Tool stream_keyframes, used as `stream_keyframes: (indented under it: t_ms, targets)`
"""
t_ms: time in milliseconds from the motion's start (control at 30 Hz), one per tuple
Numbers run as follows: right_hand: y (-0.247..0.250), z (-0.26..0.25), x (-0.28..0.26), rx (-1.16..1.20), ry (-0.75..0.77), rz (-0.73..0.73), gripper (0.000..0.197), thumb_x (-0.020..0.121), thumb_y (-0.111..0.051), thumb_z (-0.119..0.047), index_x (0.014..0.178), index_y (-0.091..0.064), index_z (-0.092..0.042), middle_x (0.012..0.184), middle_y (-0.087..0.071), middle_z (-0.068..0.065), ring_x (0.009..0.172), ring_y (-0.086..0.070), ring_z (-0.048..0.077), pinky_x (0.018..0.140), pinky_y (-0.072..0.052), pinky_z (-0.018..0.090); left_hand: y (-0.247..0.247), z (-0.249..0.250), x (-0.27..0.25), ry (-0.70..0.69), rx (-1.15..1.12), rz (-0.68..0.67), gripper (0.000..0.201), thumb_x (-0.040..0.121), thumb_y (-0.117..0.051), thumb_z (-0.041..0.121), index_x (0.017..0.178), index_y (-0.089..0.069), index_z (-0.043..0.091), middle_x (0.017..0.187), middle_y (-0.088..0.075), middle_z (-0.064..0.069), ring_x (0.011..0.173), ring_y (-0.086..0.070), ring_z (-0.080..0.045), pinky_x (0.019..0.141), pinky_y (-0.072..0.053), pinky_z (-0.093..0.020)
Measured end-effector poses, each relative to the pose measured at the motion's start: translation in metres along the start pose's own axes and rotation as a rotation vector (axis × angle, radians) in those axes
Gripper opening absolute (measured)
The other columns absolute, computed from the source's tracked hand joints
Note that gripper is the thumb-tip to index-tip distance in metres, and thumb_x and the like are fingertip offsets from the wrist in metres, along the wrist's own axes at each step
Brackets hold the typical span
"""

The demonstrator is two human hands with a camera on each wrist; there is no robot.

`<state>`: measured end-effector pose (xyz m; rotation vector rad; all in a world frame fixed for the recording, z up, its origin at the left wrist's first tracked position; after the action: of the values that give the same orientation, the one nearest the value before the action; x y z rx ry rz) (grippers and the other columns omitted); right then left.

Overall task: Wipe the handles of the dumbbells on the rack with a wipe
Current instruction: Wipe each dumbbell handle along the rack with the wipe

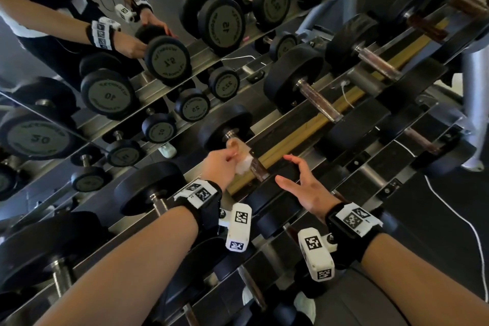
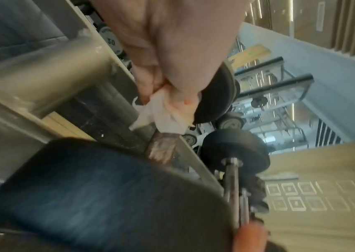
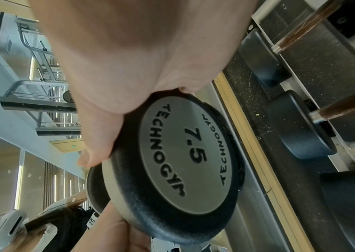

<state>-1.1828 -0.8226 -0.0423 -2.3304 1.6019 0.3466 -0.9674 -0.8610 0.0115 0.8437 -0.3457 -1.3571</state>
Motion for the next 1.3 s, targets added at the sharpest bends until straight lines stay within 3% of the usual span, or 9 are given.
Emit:
stream_keyframes:
  t_ms: [67, 200, 300, 533, 667, 833, 967, 1100, 1300]
  targets:
    - [0.000, -0.001, -0.001, 0.030, 0.007, 0.004, 0.064, 0.055, -0.080, -0.073, 0.105, -0.041, -0.075, 0.126, -0.060, 0.007, 0.109, -0.067, 0.025, 0.097, -0.055, 0.048, -0.013, 0.003, -0.009, -0.054, 0.007, -0.066, 0.029, 0.101, -0.050, 0.027, 0.127, -0.063, 0.028, 0.089, -0.067, 0.006, 0.076, -0.062, -0.004, 0.060, -0.041, -0.010]
    - [-0.003, -0.002, -0.001, 0.096, 0.014, 0.004, 0.068, 0.049, -0.083, -0.072, 0.106, -0.045, -0.073, 0.130, -0.055, 0.009, 0.112, -0.065, 0.028, 0.096, -0.054, 0.052, -0.031, -0.006, -0.031, -0.053, -0.004, -0.231, 0.028, 0.102, -0.046, 0.029, 0.120, -0.067, 0.030, 0.104, -0.070, 0.000, 0.098, -0.065, -0.015, 0.092, -0.051, -0.032]
    - [-0.003, -0.001, 0.000, 0.134, 0.012, 0.005, 0.070, 0.048, -0.086, -0.070, 0.107, -0.047, -0.070, 0.131, -0.054, 0.009, 0.113, -0.065, 0.028, 0.095, -0.054, 0.054, -0.038, -0.005, -0.041, -0.039, 0.027, -0.328, 0.029, 0.100, -0.046, 0.033, 0.115, -0.070, 0.037, 0.098, -0.070, 0.002, 0.087, -0.067, -0.013, 0.077, -0.054, -0.026]
    - [-0.001, 0.003, 0.000, 0.163, -0.015, -0.038, 0.070, 0.057, -0.087, -0.059, 0.114, -0.047, -0.064, 0.129, -0.057, 0.013, 0.105, -0.070, 0.024, 0.083, -0.060, 0.040, -0.023, -0.005, -0.037, 0.023, -0.004, -0.407, 0.051, 0.073, -0.056, 0.056, 0.079, -0.073, 0.008, 0.064, -0.058, -0.002, 0.063, -0.054, -0.015, 0.069, -0.045, -0.033]
    - [0.000, 0.004, 0.000, 0.164, 0.002, -0.027, 0.063, 0.071, -0.081, -0.046, 0.122, -0.044, -0.056, 0.126, -0.060, 0.011, 0.101, -0.071, 0.017, 0.078, -0.059, 0.028, 0.005, -0.003, -0.025, -0.101, -0.031, -0.184, 0.005, 0.084, -0.074, 0.035, 0.079, -0.076, 0.037, 0.076, -0.071, 0.019, 0.066, -0.062, 0.005, 0.062, -0.045, -0.008]
    - [0.000, 0.002, -0.001, 0.150, 0.016, -0.014, 0.060, 0.073, -0.078, -0.045, 0.120, -0.044, -0.059, 0.125, -0.060, 0.002, 0.104, -0.070, 0.016, 0.086, -0.059, 0.034, 0.031, 0.006, -0.008, -0.181, -0.019, 0.163, 0.020, 0.083, -0.075, 0.018, 0.090, -0.062, 0.032, 0.087, -0.063, 0.011, 0.070, -0.058, -0.001, 0.061, -0.041, -0.010]
    - [0.000, 0.001, -0.002, 0.144, 0.023, -0.001, 0.063, 0.072, -0.078, -0.045, 0.123, -0.042, -0.055, 0.125, -0.058, 0.003, 0.104, -0.070, 0.017, 0.080, -0.059, 0.031, 0.015, 0.008, -0.003, -0.135, -0.081, 0.158, 0.033, 0.081, -0.077, 0.020, 0.102, -0.055, 0.034, 0.092, -0.062, 0.012, 0.076, -0.060, -0.003, 0.055, -0.044, -0.009]
    - [-0.001, 0.000, -0.002, 0.136, 0.029, 0.018, 0.064, 0.070, -0.076, -0.045, 0.123, -0.041, -0.054, 0.126, -0.057, 0.005, 0.106, -0.069, 0.021, 0.086, -0.060, 0.038, 0.004, -0.001, 0.001, -0.003, -0.116, 0.248, 0.023, 0.082, -0.077, 0.028, 0.105, -0.072, 0.028, 0.110, -0.059, 0.006, 0.092, -0.051, -0.004, 0.082, -0.036, -0.017]
    - [-0.002, -0.002, -0.002, 0.147, 0.027, 0.020, 0.064, 0.071, -0.076, -0.043, 0.124, -0.042, -0.051, 0.127, -0.058, 0.008, 0.105, -0.069, 0.021, 0.088, -0.059, 0.040, -0.008, -0.011, -0.001, 0.117, -0.258, 0.182, 0.027, 0.086, -0.072, 0.036, 0.112, -0.073, 0.033, 0.089, -0.061, 0.019, 0.083, -0.057, 0.000, 0.070, -0.038, -0.013]
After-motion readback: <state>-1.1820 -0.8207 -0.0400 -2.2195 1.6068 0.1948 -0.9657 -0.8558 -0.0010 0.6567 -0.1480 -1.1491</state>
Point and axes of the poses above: each hand's wrist, its own x-axis towards the middle knuckle, its own y-axis out of the back of the hand, z = x × y, the point moved 5 cm from there along x, towards the middle knuckle
